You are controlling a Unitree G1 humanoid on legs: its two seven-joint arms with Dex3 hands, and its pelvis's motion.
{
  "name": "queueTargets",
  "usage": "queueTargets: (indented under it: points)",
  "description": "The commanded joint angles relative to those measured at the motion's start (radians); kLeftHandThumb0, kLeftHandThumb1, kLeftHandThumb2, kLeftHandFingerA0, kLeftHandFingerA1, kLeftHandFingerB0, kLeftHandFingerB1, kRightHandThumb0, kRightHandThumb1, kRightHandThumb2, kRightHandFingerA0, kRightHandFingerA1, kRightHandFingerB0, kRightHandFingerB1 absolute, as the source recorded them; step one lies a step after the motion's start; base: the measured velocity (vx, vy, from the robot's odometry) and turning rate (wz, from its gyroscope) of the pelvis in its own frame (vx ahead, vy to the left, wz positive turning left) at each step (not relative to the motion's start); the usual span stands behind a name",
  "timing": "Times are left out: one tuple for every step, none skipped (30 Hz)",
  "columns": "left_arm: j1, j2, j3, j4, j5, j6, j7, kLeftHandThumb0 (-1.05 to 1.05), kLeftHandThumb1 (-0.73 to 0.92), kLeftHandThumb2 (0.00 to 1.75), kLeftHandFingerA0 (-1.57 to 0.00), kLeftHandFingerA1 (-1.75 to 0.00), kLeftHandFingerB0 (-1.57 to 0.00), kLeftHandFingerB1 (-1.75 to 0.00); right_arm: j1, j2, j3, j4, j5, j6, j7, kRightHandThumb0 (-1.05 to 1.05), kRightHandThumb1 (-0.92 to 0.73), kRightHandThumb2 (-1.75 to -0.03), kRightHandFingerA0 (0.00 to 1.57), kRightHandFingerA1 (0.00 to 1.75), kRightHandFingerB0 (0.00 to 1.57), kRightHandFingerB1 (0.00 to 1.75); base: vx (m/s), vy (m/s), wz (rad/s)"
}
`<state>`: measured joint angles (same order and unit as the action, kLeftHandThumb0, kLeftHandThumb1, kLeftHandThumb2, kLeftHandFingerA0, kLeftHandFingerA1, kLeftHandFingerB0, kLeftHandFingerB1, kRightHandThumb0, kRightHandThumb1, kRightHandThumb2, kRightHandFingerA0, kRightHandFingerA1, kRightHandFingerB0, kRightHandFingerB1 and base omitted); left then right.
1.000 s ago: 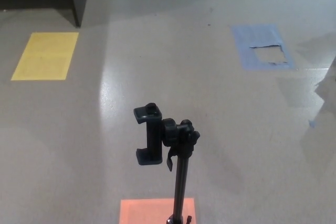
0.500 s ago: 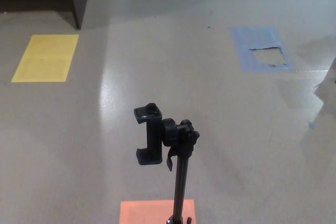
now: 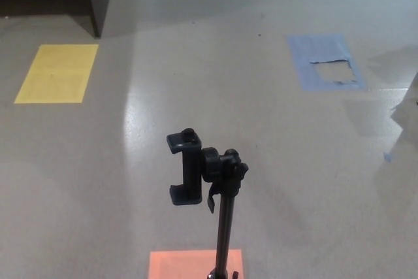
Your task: A phone stand is kept on the floor and the robot uses both its hands to grab it and uses its left hand to extend the phone stand by pulling it upwards
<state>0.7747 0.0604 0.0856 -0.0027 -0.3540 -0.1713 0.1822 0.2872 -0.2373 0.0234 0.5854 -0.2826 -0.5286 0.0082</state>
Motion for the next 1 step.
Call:
queueTargets:
  points:
    - [0.067,-0.034,0.078,0.115,0.061,-0.65,-0.217,-0.76,0.78,0.65,-0.36,-0.32,-0.26,-0.29,0.088,-0.127,-0.043,-0.123,-0.112,-0.158,-0.13,-1.05,-0.82,-0.68,0.0,0.0,0.0,0.0,0.0,0.0,0.0]
